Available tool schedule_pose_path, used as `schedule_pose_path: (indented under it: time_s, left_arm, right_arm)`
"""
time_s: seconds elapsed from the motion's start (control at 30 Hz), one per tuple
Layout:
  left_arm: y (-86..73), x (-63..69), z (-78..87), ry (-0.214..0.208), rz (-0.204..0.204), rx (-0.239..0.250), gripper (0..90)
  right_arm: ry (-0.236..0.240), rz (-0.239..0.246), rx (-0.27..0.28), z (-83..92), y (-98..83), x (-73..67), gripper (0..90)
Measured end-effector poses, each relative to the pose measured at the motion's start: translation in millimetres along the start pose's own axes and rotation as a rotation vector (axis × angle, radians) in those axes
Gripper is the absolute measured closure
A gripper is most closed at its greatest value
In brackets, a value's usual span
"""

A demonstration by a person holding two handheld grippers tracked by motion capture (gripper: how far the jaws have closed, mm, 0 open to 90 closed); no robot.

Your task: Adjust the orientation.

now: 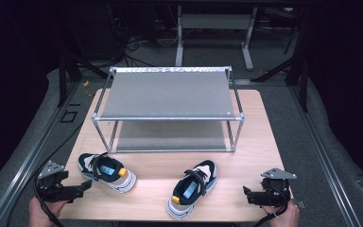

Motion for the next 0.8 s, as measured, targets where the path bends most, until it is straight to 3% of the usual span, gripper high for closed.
schedule_pose_path:
  time_s: [0.13, 0.5, 0.53, 0.8]
  left_arm:
    - [10.6, 6.4, 2.6, -0.014, -0.022, -0.006, 0.0]
    - [27.8, 14.4, 3.5, -0.024, -0.028, 0.000, 0.0]
    - [32.0, 16.9, 2.6, -0.058, -0.026, 0.010, 0.0]
    - [54.3, 30.4, -6.5, -0.084, -0.028, -0.004, 0.0]
  right_arm:
    - [0.003, 0.005, 0.001, 1.2, 0.6, -6.3, 4.7]
    - [0.020, 0.029, -0.008, 5.3, 4.5, -12.9, 6.2]
    - [0.013, 0.040, -0.019, 8.0, 5.2, -13.0, 6.3]
    - [0.013, 0.041, 0.017, 11.3, 9.8, -16.4, 7.1]
Point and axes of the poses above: each handheld gripper's, and its own axes: z roughly backward along the jaws, y roughly out of its top, x roughly to its right, the point moved 5 cm from there along -z, roughly forward along the jaws, and after that the axes turned 4 degrees about z, right-handed, at the moved point
